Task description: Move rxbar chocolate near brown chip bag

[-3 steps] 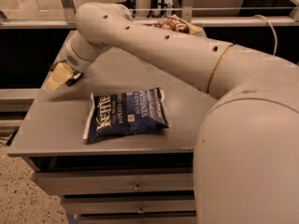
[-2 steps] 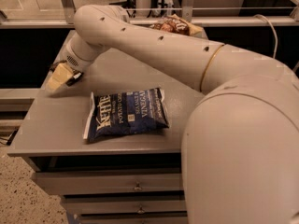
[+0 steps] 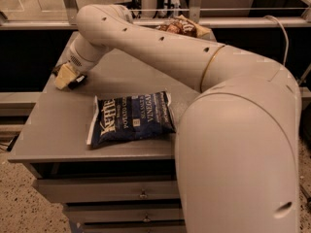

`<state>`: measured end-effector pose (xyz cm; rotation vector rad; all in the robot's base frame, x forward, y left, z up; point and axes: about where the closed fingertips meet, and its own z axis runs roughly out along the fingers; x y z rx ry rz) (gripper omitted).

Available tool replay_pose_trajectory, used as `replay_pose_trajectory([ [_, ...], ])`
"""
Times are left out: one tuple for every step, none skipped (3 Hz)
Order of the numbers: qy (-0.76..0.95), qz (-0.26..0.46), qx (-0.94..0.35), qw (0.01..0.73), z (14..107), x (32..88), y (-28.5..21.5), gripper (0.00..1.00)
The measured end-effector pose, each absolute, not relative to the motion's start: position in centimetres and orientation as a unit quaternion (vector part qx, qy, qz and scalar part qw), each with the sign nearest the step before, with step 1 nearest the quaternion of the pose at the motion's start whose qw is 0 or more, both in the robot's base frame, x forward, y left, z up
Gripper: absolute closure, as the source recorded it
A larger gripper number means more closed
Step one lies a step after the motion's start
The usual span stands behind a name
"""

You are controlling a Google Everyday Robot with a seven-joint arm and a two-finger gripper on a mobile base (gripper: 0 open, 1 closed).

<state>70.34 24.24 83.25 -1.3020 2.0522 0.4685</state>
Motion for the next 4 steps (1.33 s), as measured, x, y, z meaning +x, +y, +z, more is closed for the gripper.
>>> replay_pose_trajectory([
  [0.787, 0.181, -0.489, 0.33, 84.1, 71.1, 24.0, 0.61],
  [0.784, 0.185, -0.487, 0.338, 85.4, 71.2, 23.9, 0.84],
  [0.781, 0.183, -0.491, 0.34, 85.8, 70.8, 23.5, 1.0],
  [0.779, 0.163, -0.494, 0.349, 86.2, 71.1, 21.1, 1.0],
])
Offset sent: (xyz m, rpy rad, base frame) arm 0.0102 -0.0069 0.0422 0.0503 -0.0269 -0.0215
